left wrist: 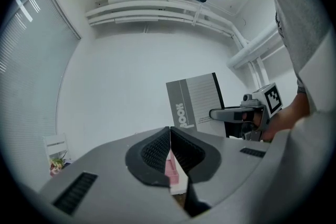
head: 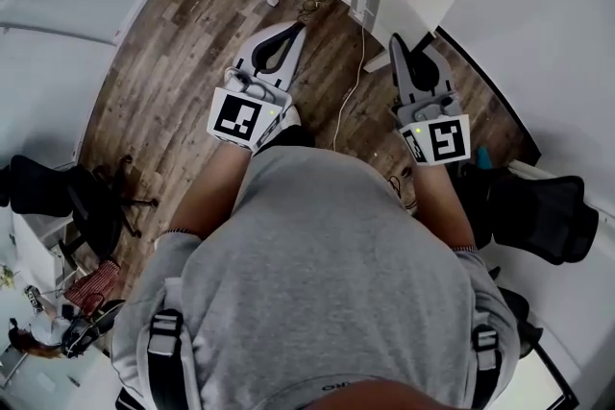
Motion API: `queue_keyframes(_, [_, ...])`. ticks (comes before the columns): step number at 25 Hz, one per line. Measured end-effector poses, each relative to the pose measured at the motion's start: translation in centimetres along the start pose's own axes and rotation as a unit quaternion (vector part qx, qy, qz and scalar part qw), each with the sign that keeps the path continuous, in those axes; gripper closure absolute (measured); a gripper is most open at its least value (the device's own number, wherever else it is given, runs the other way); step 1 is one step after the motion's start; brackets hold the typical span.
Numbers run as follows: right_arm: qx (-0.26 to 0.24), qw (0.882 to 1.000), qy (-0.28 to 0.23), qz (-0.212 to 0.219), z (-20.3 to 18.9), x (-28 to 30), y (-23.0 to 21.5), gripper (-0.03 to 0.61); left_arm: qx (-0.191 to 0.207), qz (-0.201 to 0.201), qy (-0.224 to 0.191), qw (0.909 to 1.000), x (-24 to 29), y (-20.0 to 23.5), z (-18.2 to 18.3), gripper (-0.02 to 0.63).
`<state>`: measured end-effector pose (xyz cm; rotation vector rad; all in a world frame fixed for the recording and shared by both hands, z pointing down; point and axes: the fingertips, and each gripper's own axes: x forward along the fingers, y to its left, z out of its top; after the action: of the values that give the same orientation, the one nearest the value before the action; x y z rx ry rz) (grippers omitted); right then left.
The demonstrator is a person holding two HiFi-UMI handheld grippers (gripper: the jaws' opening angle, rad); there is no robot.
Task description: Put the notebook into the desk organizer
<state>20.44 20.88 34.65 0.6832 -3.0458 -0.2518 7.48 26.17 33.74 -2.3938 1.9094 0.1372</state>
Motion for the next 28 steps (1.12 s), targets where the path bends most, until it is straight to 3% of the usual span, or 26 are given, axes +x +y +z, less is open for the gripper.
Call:
queue_keyframes(14, [-0.005, 0.999, 0.037, -0.035, -1.3, 9.9, 0.8, 0.565, -0.024, -0.05, 0.03, 0.998, 3.3, 10.2, -1.9, 0.594])
queue_keyframes(18, [0.001, 0.998, 0.041, -0.042, -1.7, 10.8, -0.9, 0.565, -0.032, -0.052, 0.045, 0.9971, 4.7, 11.2, -2.6, 0.594])
queue_keyframes(22, [0.009, 0.999, 0.038, -0.037, -2.3, 12.5, -2.8, 0.565, -0.041, -0.05, 0.019, 0.9977, 7.1, 12.5, -3.0, 0.594])
queue_keyframes(28, [0.013, 0.999, 0.026, -0.034, -2.9, 16.0, -7.5, 0.565, -0.033, -0.051, 0.016, 0.9981, 12.3, 14.6, -2.7, 0.594])
